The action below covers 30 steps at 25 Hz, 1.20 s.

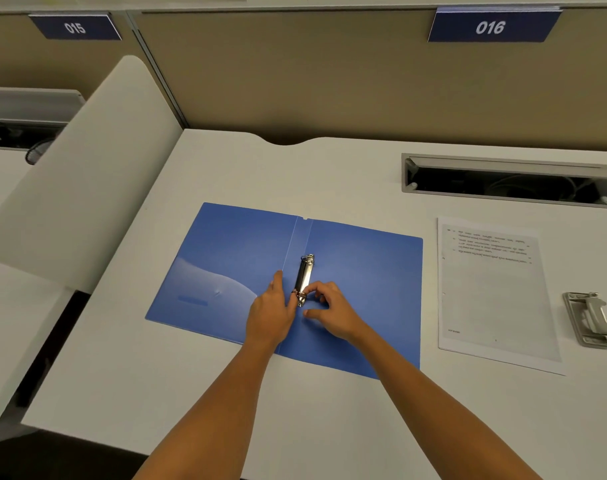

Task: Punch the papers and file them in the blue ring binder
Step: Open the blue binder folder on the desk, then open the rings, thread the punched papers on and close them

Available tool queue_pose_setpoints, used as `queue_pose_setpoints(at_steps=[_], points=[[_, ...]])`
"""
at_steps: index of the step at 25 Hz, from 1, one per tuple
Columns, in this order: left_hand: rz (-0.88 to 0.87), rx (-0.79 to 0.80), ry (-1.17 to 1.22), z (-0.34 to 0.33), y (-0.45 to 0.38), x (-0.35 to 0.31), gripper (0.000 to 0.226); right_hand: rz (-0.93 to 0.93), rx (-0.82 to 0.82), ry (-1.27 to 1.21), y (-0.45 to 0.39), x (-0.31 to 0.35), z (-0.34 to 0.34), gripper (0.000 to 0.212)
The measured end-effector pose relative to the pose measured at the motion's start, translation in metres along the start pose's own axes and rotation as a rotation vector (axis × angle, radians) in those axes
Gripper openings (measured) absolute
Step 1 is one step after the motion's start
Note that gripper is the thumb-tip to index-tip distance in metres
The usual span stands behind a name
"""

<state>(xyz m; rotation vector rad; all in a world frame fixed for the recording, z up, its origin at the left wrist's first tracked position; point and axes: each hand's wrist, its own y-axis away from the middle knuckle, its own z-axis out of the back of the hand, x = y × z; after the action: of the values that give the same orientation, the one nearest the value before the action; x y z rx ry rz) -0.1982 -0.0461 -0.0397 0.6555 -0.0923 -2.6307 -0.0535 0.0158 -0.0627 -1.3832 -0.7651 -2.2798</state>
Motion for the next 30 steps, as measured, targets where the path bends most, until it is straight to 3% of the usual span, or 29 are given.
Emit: queue_pose_setpoints(at_steps=[7, 15, 21, 26, 30], points=[[0.0, -0.038, 0.102, 0.002, -0.002, 0.006, 0.042, 0.031, 0.032, -0.077, 0.002, -0.005, 0.006, 0.028], [-0.029, 0.015, 0.181, 0.013, -0.001, 0.01, 0.057, 0.035, -0.049, -0.152, 0.012, -0.003, 0.014, 0.037], [-0.032, -0.065, 0.197, 0.013, 0.002, -0.011, 0.051, -0.066, -0.409, -0.46, 0.034, -0.002, 0.073, 0.032], [-0.15, -0.267, 0.17, 0.007, 0.006, -0.052, 0.046, -0.129, -0.724, -0.529, 0.069, -0.019, 0.143, 0.03], [-0.285, -0.254, 0.25, -0.013, 0.002, -0.108, 0.052, -0.259, -0.986, -0.509, 0.096, -0.039, 0.186, 0.03]])
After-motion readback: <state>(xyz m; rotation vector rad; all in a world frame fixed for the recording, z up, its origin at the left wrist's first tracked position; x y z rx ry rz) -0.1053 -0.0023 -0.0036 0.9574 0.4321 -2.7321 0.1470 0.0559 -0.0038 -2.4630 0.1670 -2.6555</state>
